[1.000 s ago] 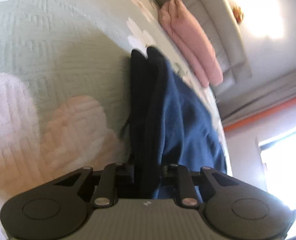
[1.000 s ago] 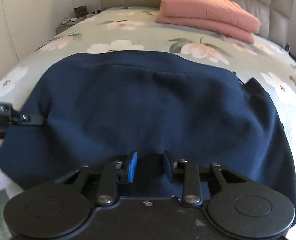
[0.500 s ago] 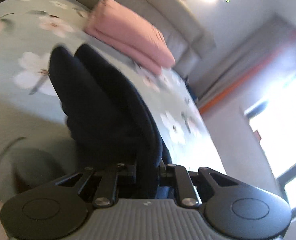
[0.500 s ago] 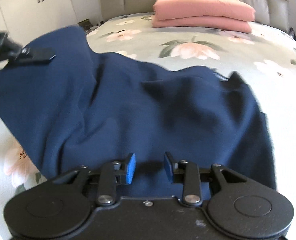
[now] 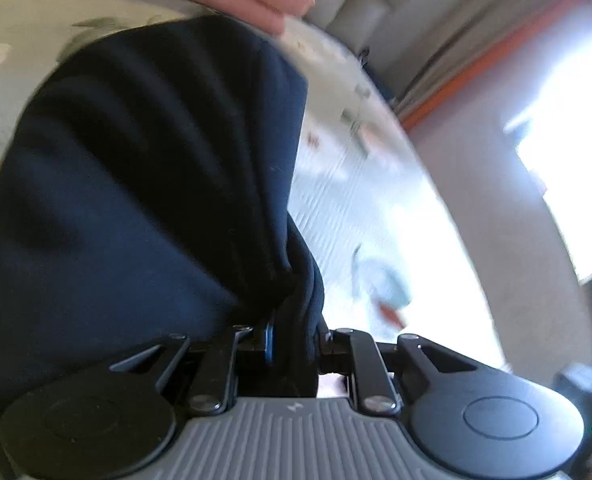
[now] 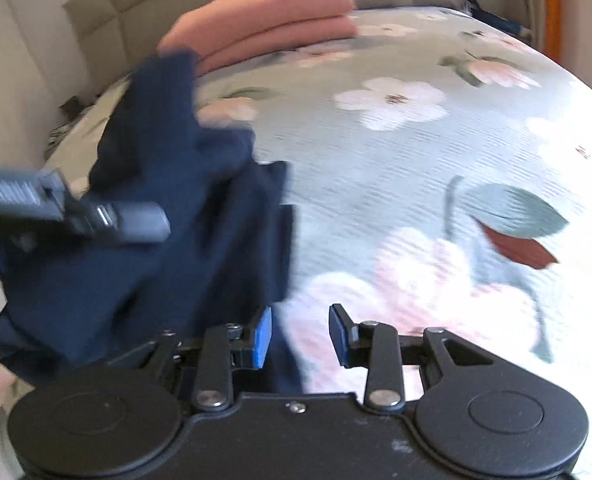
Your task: Fold large clothes
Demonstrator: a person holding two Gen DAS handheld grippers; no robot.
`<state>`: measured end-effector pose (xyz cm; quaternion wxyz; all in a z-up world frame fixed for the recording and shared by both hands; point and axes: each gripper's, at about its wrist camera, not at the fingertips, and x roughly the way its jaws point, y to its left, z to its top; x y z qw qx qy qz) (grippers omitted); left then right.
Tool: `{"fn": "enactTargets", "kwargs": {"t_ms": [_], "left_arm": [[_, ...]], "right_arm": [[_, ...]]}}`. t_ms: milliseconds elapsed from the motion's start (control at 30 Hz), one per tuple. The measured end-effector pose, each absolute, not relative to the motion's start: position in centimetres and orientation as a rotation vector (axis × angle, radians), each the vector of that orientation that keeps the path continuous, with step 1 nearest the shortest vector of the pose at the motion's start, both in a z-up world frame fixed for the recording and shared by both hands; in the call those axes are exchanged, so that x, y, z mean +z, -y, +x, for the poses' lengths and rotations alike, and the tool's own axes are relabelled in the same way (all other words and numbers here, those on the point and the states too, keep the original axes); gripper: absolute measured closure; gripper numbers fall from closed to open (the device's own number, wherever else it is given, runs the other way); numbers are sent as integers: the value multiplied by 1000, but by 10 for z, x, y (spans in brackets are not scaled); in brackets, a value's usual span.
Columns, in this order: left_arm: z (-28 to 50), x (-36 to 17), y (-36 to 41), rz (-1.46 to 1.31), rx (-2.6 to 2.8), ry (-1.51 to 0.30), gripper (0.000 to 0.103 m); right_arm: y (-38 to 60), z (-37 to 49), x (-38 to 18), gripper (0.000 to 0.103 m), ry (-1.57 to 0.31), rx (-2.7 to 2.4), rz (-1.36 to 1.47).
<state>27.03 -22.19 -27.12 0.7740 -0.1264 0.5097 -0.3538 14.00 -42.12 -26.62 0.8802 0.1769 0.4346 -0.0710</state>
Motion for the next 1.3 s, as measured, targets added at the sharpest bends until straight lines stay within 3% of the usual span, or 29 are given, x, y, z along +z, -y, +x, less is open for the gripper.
{"fn": "enactTargets", "kwargs": {"t_ms": [133, 200, 267, 333, 400, 600, 833, 867, 900, 967, 1133, 1200, 1300], "left_arm": [[245, -283, 250, -39, -722, -1013, 78], [231, -276, 252, -12, -722, -968, 67], [217, -273, 251, -43, -760, -951, 52], [210, -272, 247, -72, -814, -984, 53], [191, -268, 244, -67, -851, -1004, 56], [157, -232, 191, -36, -757, -899, 56], [197, -221, 159, -16, -644, -730, 56], [207, -231, 162, -21, -640, -736, 57], [219, -244, 166, -36, -639, -796, 58], [225, -261, 172, -31, -666, -830, 59], [209, -276, 199, -53, -837, -863, 59], [206, -284, 215, 44, -844, -859, 59], [208, -292, 219, 69, -845, -861, 69]], "right_arm": [[444, 147, -266, 58, -905, -146, 367], [451, 164, -260, 43, -884, -115, 380], [456, 187, -251, 35, -854, -62, 406], [458, 214, -242, 33, -835, 8, 444], [457, 240, -237, 22, -849, 91, 494], [445, 295, -236, 16, -930, 206, 523], [442, 334, -279, 10, -1044, 306, 753], [440, 335, -286, 16, -1039, 332, 799], [438, 330, -284, 46, -1005, 279, 795], [432, 323, -277, 66, -975, 164, 736], [412, 286, -221, 70, -764, 76, 388], [408, 294, -235, 70, -831, 47, 319], [402, 313, -286, 65, -992, -15, 239]]}}
